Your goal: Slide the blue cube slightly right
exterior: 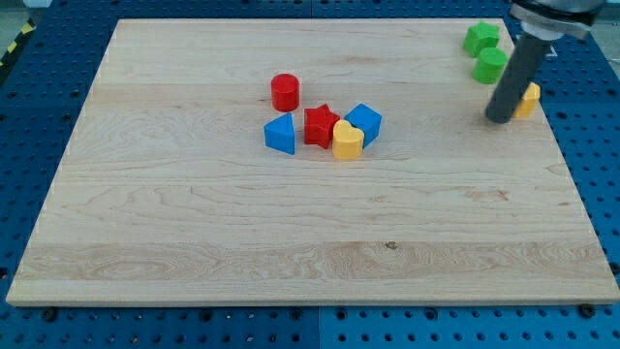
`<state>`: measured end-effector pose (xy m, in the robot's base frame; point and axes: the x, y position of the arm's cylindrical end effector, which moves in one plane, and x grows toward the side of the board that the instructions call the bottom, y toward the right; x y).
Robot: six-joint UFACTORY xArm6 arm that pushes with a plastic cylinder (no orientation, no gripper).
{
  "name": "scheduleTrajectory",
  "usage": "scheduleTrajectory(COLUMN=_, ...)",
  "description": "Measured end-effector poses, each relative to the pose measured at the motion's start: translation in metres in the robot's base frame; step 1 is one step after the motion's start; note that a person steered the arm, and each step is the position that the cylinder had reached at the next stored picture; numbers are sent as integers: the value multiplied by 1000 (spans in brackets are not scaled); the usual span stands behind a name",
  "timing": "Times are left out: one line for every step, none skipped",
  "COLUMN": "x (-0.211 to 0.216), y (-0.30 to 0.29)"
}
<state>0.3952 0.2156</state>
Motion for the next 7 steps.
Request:
scheduleTrajectory(x=-3, y=-75)
scheduleTrajectory(x=-6, y=-165)
scheduleTrajectory(x=-12, y=-205)
scheduleTrajectory(x=0, y=-210)
scheduleTrajectory(x=12, y=-199)
scheduleTrajectory(x=12, y=-171)
scheduleTrajectory(x=26, y=-157)
